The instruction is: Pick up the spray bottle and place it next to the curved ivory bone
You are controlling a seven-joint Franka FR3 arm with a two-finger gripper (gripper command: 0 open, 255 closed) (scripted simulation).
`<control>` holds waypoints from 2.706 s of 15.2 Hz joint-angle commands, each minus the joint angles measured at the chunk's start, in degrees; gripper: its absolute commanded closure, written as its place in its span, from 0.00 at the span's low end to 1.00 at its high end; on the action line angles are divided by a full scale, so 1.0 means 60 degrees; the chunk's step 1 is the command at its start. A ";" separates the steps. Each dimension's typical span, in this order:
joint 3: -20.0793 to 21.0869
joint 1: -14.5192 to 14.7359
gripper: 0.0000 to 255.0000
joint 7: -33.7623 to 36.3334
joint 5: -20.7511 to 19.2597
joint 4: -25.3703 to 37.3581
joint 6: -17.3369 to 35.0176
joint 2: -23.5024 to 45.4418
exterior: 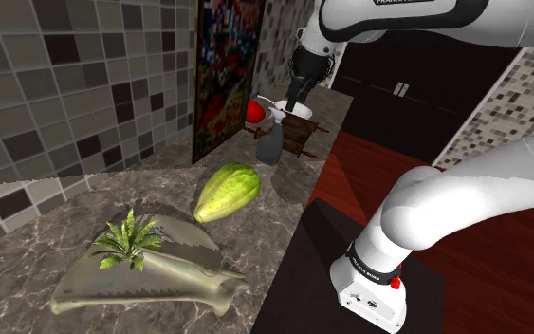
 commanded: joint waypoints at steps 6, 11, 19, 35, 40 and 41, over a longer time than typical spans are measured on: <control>-0.1147 -0.0078 0.00 -0.1256 0.0332 0.0663 0.1667 0.2053; -0.1843 -0.0062 0.00 -0.2314 0.1061 0.1480 0.2521 0.3659; -0.1896 -0.0019 0.00 -0.2497 0.1314 0.1044 0.3483 0.4220; -0.1896 -0.0020 1.00 -0.2497 0.1313 0.1042 0.3482 0.4217; -0.1861 -0.0029 1.00 -0.2391 0.1200 0.1347 0.2965 0.3988; -0.1853 -0.0031 1.00 -0.2367 0.1176 0.1428 0.2835 0.3936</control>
